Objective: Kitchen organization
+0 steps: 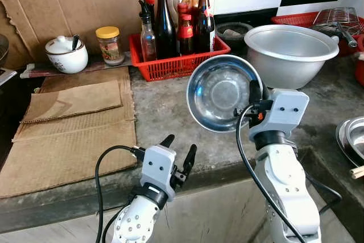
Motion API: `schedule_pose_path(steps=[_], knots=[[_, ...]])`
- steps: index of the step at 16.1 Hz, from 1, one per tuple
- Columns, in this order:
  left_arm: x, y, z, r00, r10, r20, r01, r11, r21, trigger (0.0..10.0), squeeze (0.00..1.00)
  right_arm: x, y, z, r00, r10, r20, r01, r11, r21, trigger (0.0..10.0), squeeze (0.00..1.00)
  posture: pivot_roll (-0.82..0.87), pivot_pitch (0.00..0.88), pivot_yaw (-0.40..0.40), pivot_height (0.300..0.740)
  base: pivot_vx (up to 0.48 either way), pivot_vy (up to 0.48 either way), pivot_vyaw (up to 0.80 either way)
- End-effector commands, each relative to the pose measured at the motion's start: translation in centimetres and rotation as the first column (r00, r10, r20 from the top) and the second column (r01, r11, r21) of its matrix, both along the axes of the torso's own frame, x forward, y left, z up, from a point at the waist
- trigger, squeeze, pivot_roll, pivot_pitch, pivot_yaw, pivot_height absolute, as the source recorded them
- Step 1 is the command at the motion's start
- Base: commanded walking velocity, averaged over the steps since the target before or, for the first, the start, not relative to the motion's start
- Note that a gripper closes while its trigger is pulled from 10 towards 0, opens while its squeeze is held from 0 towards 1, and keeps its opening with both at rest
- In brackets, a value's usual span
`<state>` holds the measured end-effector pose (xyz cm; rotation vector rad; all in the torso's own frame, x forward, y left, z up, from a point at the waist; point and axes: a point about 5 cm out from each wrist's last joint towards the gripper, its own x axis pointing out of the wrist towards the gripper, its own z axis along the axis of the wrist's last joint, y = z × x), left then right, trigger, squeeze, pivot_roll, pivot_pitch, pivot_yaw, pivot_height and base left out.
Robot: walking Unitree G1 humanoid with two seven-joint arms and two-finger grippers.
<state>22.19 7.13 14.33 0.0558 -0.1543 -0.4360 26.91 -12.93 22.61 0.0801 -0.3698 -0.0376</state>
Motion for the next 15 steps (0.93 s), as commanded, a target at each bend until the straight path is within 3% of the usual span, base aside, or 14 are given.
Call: schedule_pose_path(steps=[1, 15], knots=[[0.03, 0.02, -0.15, 1.0, -0.006, 0.001, 0.006, 1.0, 0.009, 10.0, 0.0, 0.16, 0.26, 0.63, 0.999, 0.012, 0.032, -0.012, 1.0, 0.015, 10.0, 0.0, -0.02, 0.005, 0.018, 0.74, -0.266, 0.0, 0.0], [0.03, 0.12, -0.22, 1.0, -0.01, 0.0, 0.01, 1.0, 0.021, 10.0, 0.0, 0.05, 0.3, 0.1, 1.0, 0.023, 0.002, -0.024, 0.999, 0.021, 10.0, 0.0, -0.03, 0.021, 0.02, 0.74, -0.299, 0.0, 0.0]])
